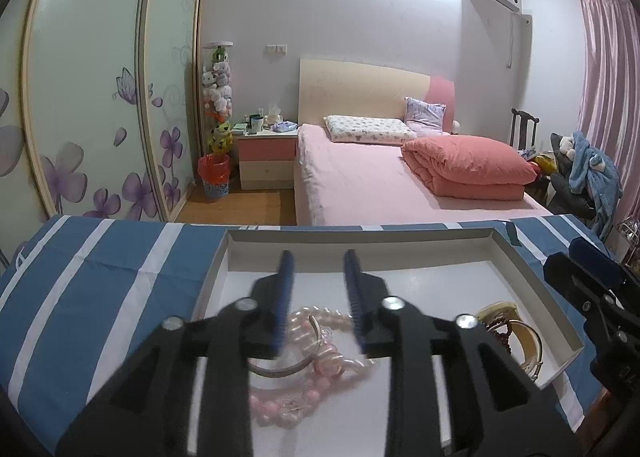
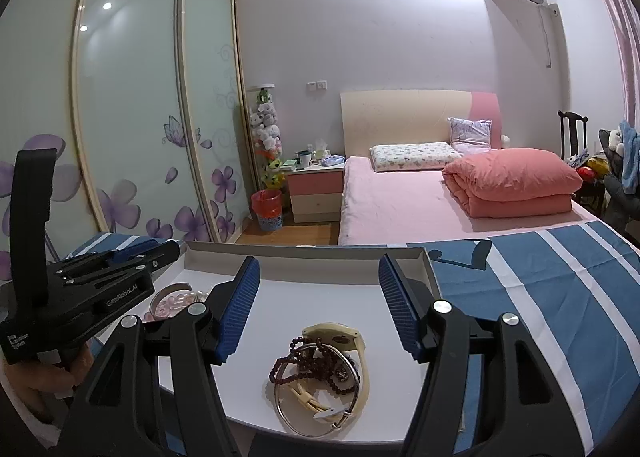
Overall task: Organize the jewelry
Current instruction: 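Open both tools to drop the bracelets into the tray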
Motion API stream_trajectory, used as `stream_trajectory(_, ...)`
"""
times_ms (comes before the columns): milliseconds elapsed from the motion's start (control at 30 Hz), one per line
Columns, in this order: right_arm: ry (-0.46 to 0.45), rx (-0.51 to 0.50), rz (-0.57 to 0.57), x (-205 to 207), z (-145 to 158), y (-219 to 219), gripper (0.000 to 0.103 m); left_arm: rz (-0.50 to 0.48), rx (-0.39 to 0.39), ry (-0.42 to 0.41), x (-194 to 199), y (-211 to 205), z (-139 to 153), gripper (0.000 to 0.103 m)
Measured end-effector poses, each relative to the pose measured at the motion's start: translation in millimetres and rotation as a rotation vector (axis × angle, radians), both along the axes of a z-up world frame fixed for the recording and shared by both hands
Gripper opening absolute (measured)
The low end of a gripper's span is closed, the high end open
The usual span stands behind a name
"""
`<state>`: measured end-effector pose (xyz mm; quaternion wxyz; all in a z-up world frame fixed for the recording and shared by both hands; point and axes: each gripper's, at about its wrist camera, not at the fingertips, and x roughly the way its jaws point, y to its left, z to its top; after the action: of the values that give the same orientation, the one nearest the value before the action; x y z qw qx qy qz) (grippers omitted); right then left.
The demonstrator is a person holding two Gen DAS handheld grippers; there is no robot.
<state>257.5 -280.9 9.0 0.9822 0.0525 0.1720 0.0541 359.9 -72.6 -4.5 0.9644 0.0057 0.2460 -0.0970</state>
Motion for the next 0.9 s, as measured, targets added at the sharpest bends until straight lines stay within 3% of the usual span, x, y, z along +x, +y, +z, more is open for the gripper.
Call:
stream_trajectory(67,-0.001,0.000,-0.001,0,-1,-1,0.063,0.002,-0.001,-0.007,-1,0,1,0.039)
stream_trajectory(300,-0.006,0.000,-0.004,-1,-1,-3,0.063,0.012,-0.001,-0.001,-1,2,2,0.039)
stream_trajectory(600,-0.022,0.002,-0.015,-7,2,-6,0.063,-0.027,-0.063,-0.012,-10,7,11,0.041)
stream_trajectory(900,-0.020,0.011,-0.024,-32,8,-11,0.063,0.022,-0.078,-0.016,-29,24,23,0.041)
